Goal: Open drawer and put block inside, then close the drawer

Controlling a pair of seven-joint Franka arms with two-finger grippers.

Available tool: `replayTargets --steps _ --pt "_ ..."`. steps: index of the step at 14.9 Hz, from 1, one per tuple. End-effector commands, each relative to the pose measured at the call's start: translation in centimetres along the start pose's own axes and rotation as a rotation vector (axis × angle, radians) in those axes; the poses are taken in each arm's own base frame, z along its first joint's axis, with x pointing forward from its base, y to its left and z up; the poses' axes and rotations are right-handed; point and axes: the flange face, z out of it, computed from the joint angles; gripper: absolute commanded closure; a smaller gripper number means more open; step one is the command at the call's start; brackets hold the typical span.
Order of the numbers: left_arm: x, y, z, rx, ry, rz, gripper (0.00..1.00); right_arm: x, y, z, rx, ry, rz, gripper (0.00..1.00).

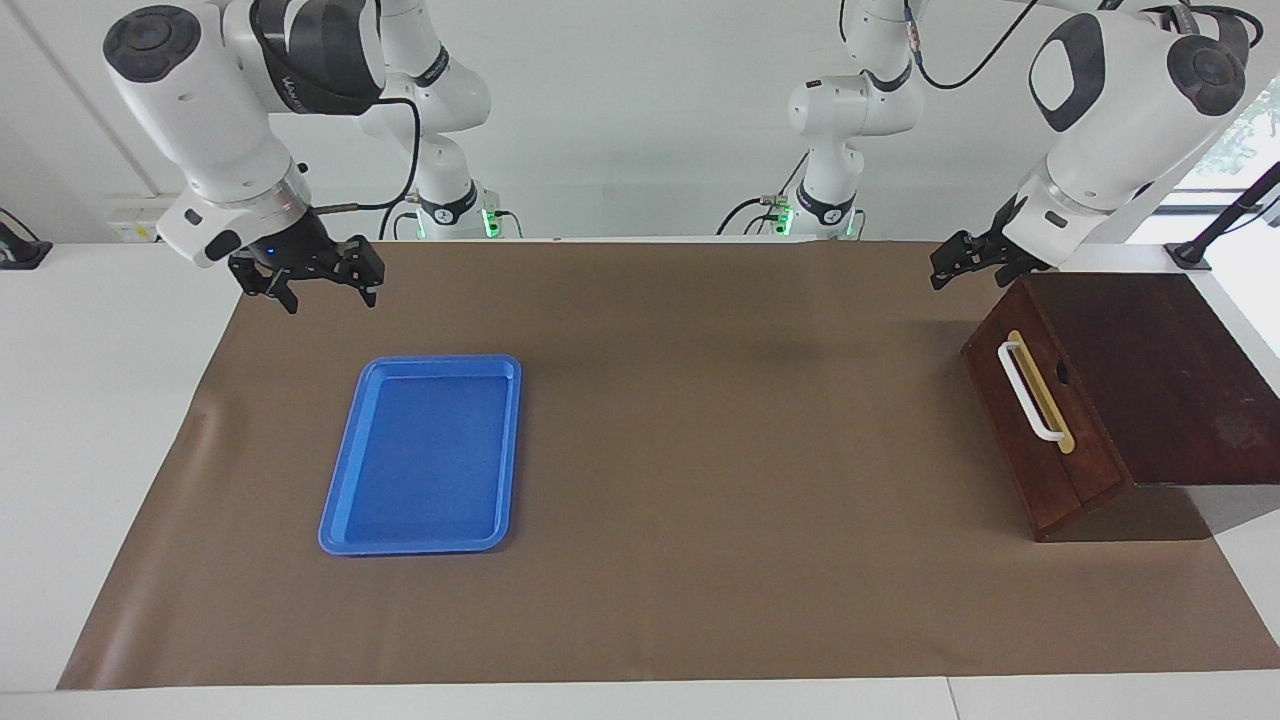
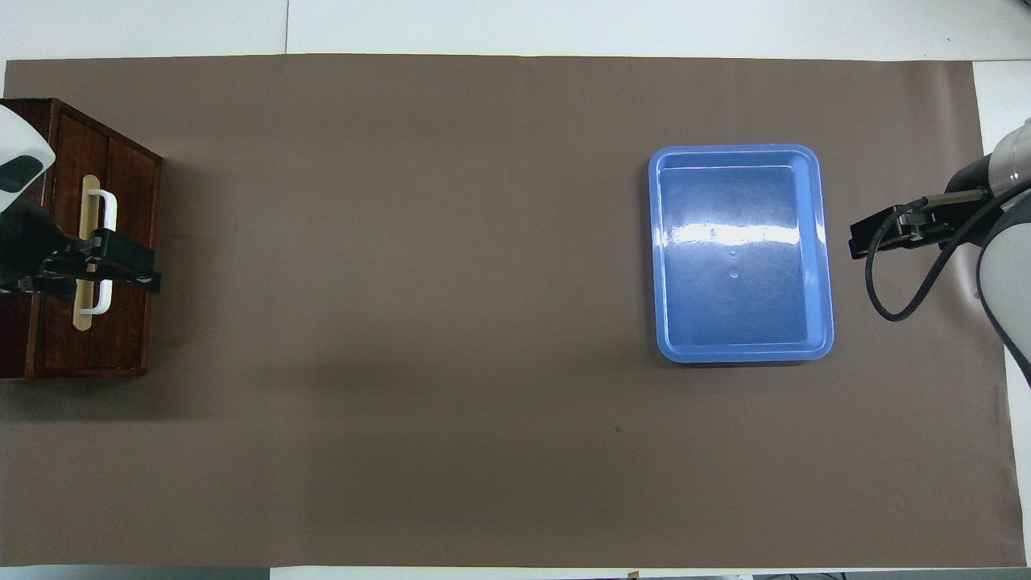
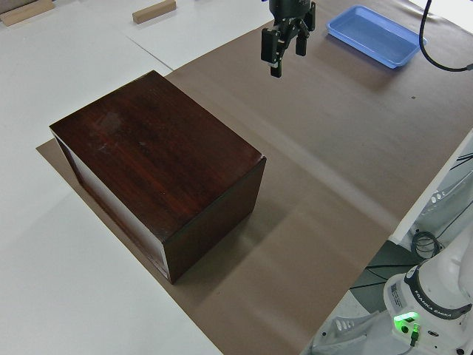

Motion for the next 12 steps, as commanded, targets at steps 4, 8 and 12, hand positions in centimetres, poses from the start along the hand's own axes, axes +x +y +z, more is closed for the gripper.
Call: replayTargets --steps 4,8,12 --pt "-0.43 -0.05 -0.64 0.005 0.007 0.008 0.00 -0.56 1.03 0.07 -0.010 -0.007 0.000 0.00" --pt "-0.49 -0.13 -0.71 0.005 0.007 0.006 0.00 -0.56 0.94 0.14 -0.010 -0.008 0.000 0.00" --pt "-0.72 0.05 -0.99 0.005 0.013 0.014 0.00 -0.50 0.95 0.03 -0.011 -0.002 0.000 0.00"
